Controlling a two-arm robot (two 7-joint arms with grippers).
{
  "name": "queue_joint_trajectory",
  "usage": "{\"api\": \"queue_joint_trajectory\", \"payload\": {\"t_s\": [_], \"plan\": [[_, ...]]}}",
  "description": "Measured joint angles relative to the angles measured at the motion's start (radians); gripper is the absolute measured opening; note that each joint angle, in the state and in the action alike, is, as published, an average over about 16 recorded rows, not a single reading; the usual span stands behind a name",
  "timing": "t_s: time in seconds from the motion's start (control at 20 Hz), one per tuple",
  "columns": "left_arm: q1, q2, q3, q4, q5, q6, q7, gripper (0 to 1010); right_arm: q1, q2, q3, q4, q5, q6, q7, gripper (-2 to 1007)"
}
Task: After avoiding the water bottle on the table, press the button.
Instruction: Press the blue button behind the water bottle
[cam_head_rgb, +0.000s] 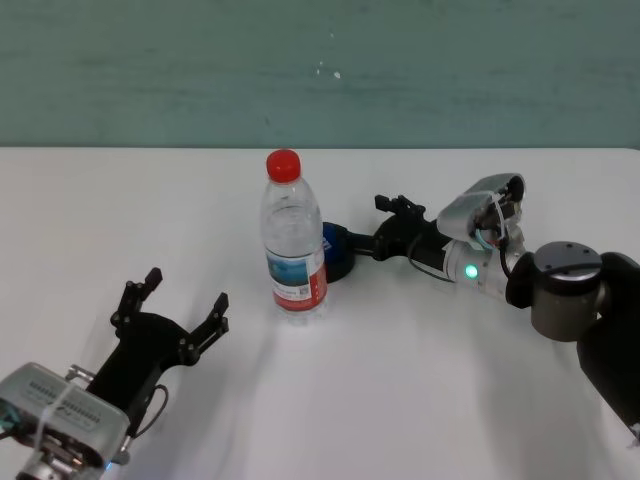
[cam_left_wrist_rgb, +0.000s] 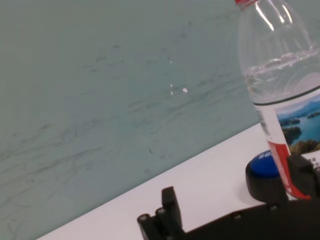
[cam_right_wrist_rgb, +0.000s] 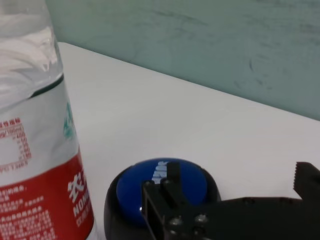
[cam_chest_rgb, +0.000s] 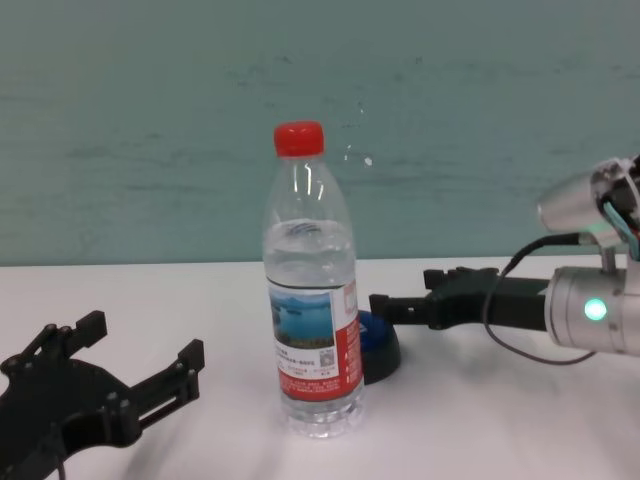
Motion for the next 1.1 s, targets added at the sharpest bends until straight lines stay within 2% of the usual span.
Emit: {"api": "queue_joint_trajectory", "payload": {"t_s": [0.45, 1.1], "plan": [[0.0, 0.0, 0.0, 0.0, 0.0, 0.0, 0.0, 1000, 0.035, -0.023, -0.001, 0.04, -0.01, -0.015, 0.02, 1004], [0.0, 0.0, 0.0, 0.0, 0.0, 0.0, 0.0, 1000, 0.089, -0.065, -0.009, 0.126, -0.023, -0.045, 0.049, 1004]]}}
